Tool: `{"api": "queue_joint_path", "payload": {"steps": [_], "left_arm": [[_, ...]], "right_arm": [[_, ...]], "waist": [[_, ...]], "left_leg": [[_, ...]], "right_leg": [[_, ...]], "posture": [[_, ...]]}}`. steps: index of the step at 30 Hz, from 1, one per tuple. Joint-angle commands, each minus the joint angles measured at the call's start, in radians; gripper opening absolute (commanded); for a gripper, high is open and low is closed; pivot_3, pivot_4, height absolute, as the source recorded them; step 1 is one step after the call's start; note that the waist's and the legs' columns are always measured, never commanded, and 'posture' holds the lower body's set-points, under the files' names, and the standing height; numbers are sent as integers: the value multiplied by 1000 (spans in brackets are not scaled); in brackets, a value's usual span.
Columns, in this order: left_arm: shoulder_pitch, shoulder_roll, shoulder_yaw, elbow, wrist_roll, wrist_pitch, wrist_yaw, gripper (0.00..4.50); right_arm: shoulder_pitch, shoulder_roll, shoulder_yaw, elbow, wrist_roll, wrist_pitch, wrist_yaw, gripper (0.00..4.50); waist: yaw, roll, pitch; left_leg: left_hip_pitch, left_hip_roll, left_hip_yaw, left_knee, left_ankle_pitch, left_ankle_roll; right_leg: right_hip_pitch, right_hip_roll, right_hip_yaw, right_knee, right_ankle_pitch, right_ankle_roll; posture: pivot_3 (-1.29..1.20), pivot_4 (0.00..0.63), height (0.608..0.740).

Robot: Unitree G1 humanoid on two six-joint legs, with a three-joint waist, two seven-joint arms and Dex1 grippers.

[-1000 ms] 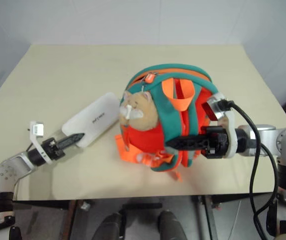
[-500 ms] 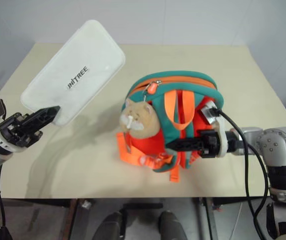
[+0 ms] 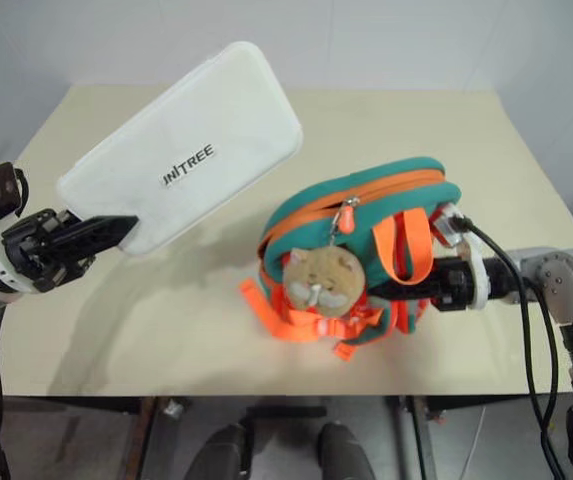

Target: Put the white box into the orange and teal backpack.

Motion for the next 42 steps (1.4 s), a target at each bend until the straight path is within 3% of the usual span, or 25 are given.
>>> {"api": "queue_joint_path", "payload": {"steps": [1, 11, 14, 18, 27, 36, 42], "left_arm": [[-28, 26, 22, -51, -53, -9, -20, 1290], [-1, 82, 17, -114, -70, -3, -44, 1290], [18, 100, 2, -115, 1, -48, -72, 1290], [36, 122, -56, -85, 202, -209, -139, 1290], [49, 157, -157, -34, 418, -416, -276, 1290], [16, 209, -220, 69, 580, -590, -353, 1290], [-10, 207, -200, 108, 562, -605, -375, 1290]], "right_arm": [[-17, 12, -11, 6, -22, -2, 3, 139], [-41, 60, -8, 20, -57, -1, -4, 139], [-49, 67, -7, 25, -67, -2, 0, 139], [-56, 82, -9, 26, -72, -1, -1, 139], [-52, 100, -25, 15, -72, 5, -11, 139], [-39, 112, -36, 6, -67, 1, -27, 139], [-25, 123, -44, -1, -66, -4, -39, 139]], "waist": [[0, 0, 0], [-3, 0, 0], [-2, 0, 0], [-2, 0, 0], [-3, 0, 0], [-4, 0, 0], [-3, 0, 0]], "left_leg": [[0, 0, 0, 0, 0, 0], [0, 0, 0, 0, 0, 0], [0, 0, 0, 1, 0, 0], [0, 0, 0, 1, 0, 0], [0, 0, 1, 0, 0, 0], [1, 0, 1, 0, 0, 0], [1, 0, 1, 0, 0, 0]], "right_leg": [[0, 0, 0, 0, 0, 0], [0, 1, 0, 1, 0, 0], [0, 1, 0, 1, 0, 0], [0, 1, 0, 1, 0, 0], [0, 1, 0, 0, 0, 0], [0, 1, 0, 1, 0, 0], [0, 0, 0, 2, 0, 0]], "posture": [[0, 150, 740], [0, 150, 740], [0, 150, 740], [0, 150, 740], [0, 150, 740], [0, 150, 740], [0, 150, 740]]}}
